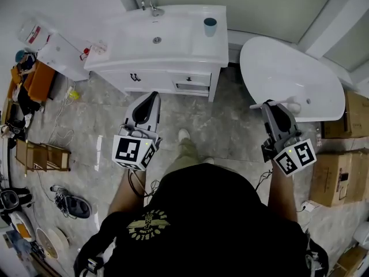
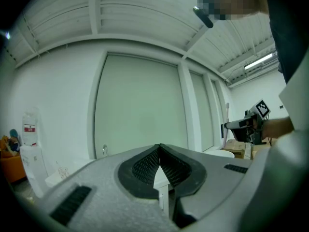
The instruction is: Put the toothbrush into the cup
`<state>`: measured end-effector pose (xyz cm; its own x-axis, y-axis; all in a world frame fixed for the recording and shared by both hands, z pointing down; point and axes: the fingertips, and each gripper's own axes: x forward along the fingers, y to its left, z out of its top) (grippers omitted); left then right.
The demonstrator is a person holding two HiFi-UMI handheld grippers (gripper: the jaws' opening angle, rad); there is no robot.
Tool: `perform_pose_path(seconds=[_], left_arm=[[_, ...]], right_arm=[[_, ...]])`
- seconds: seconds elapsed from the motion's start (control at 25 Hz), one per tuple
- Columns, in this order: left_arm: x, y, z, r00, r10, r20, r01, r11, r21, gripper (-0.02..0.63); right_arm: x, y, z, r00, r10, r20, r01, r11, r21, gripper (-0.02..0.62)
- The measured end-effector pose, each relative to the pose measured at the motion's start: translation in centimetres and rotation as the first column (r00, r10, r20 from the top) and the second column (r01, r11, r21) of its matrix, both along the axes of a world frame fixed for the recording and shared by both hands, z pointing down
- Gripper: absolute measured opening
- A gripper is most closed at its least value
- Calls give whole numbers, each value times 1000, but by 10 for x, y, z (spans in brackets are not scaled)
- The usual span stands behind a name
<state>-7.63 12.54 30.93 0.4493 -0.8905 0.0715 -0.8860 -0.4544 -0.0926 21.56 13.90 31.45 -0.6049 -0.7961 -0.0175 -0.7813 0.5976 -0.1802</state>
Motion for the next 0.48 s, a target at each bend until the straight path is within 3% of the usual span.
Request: perform_pose_path(seconds=[0.48], left_arm=[[-1,-29,9,1000,30,4,-30,999,-17,11]], right_arm=[[-6,-24,7,1000,22,0,-22,1000,-22,49]])
